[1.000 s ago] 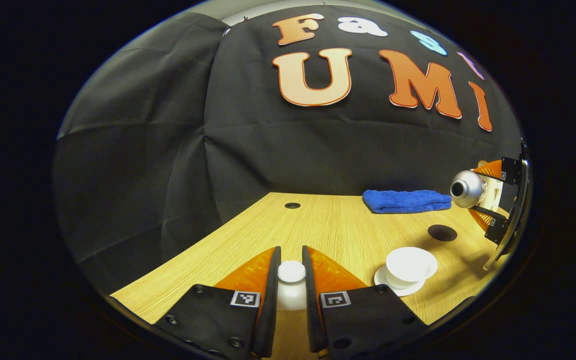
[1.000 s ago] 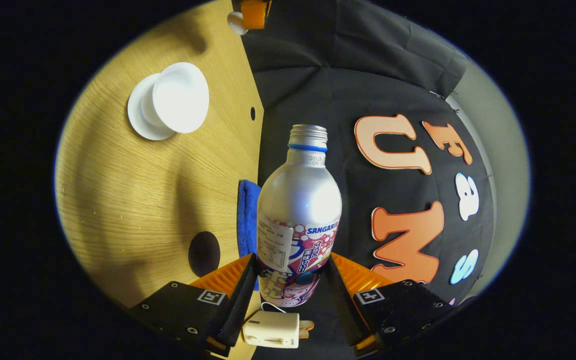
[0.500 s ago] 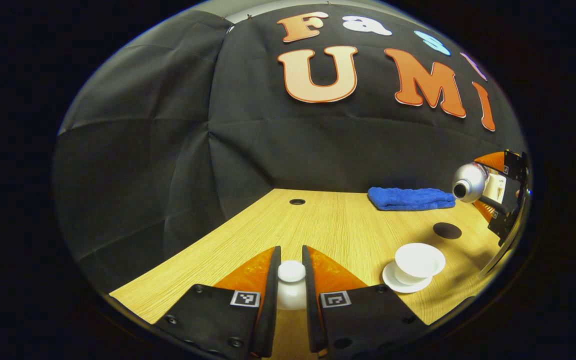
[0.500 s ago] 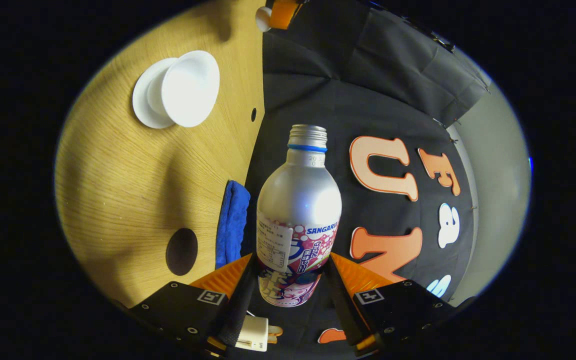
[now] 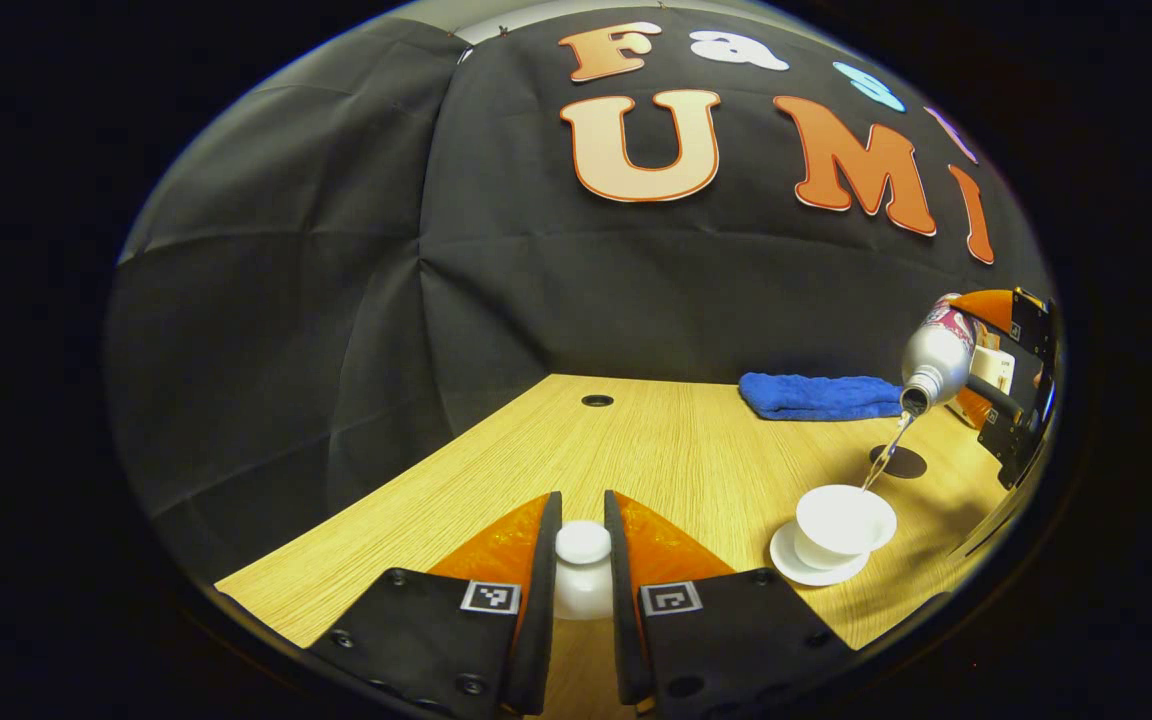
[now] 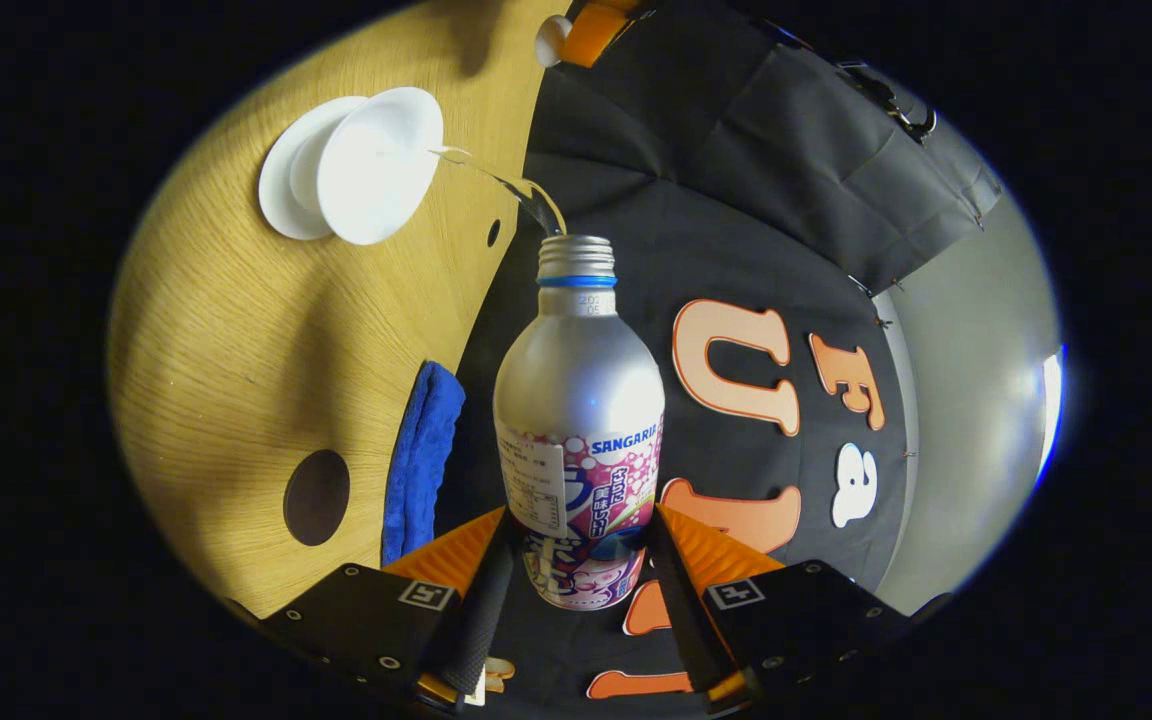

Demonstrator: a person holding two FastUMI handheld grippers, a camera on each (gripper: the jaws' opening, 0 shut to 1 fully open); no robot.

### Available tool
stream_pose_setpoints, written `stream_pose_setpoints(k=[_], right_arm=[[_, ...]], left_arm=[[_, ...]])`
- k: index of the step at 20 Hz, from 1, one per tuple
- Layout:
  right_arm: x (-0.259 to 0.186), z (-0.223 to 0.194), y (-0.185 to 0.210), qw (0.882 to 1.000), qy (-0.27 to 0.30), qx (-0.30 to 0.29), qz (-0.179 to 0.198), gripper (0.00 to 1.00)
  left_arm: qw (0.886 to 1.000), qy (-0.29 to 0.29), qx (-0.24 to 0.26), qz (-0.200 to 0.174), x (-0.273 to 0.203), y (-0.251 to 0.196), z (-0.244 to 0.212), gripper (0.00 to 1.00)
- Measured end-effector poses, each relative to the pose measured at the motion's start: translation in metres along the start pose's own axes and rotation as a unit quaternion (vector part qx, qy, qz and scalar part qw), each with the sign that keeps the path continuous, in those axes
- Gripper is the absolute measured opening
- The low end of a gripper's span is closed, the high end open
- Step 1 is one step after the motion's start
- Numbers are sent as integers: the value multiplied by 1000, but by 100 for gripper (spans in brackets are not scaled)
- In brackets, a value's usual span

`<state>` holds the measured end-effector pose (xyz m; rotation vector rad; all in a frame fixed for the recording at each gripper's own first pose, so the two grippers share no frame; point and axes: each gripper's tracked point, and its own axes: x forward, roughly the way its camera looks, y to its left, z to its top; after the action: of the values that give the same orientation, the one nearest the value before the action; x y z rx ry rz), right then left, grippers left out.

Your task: Open the teacup lid with one hand, grasp the water bottle and pour water into the teacup with the other hand; after pouring, place the water bottle on the coaster and then close the teacup lid.

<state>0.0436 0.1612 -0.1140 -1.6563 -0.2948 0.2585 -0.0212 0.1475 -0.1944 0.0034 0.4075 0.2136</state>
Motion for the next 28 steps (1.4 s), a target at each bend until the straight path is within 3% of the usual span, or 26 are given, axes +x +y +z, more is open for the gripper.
stream_pose_setpoints(k=[28], right_arm=[[9,-6,-49,988,-17,-106,-110,76]], left_arm=[[1000,-9,-10,-5,-6,3,3,30]])
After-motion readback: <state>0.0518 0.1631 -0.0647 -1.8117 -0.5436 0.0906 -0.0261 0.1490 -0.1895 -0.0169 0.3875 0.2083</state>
